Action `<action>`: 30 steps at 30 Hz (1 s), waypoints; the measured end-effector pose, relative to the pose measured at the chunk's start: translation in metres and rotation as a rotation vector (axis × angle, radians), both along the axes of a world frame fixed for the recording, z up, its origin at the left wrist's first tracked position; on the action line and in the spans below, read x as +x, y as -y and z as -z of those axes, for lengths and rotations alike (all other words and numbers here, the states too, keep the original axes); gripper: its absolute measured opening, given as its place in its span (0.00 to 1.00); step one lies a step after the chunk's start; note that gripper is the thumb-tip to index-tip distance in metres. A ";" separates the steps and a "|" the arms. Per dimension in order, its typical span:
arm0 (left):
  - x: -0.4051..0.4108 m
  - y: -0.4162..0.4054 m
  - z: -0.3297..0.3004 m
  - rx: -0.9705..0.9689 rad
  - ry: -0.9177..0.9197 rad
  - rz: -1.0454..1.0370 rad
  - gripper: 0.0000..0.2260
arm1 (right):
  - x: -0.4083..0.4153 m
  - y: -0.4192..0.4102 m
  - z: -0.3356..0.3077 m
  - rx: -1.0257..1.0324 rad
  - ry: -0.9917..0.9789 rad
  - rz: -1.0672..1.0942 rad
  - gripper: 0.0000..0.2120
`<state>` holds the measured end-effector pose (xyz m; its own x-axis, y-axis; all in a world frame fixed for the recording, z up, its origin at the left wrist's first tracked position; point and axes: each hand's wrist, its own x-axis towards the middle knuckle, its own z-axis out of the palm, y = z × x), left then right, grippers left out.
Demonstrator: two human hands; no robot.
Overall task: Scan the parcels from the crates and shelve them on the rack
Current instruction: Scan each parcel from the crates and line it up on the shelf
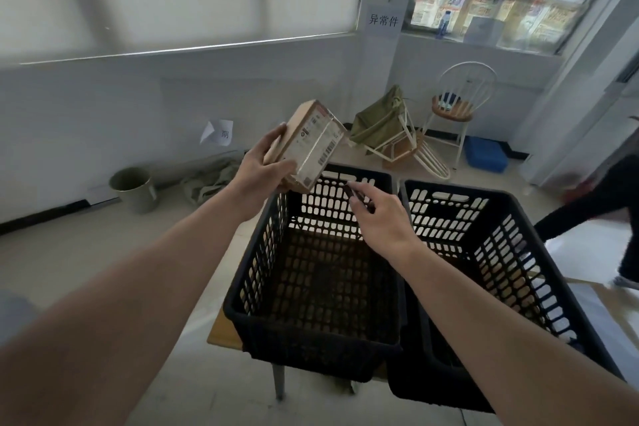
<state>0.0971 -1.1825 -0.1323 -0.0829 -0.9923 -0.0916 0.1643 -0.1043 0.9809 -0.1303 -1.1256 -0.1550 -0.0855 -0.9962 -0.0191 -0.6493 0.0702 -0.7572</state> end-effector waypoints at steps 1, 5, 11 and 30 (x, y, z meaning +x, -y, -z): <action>-0.003 -0.005 -0.003 0.009 -0.024 0.003 0.36 | 0.001 0.003 -0.003 -0.004 0.081 0.038 0.17; -0.019 -0.033 -0.014 0.012 -0.084 0.005 0.35 | 0.005 0.010 -0.014 -0.080 0.237 0.060 0.18; -0.041 -0.093 -0.025 -0.048 -0.081 -0.102 0.34 | 0.004 0.000 -0.028 -0.108 0.361 -0.053 0.18; -0.014 -0.450 -0.051 -0.049 0.414 -0.830 0.36 | 0.091 -0.244 -0.052 -0.227 0.420 -0.882 0.20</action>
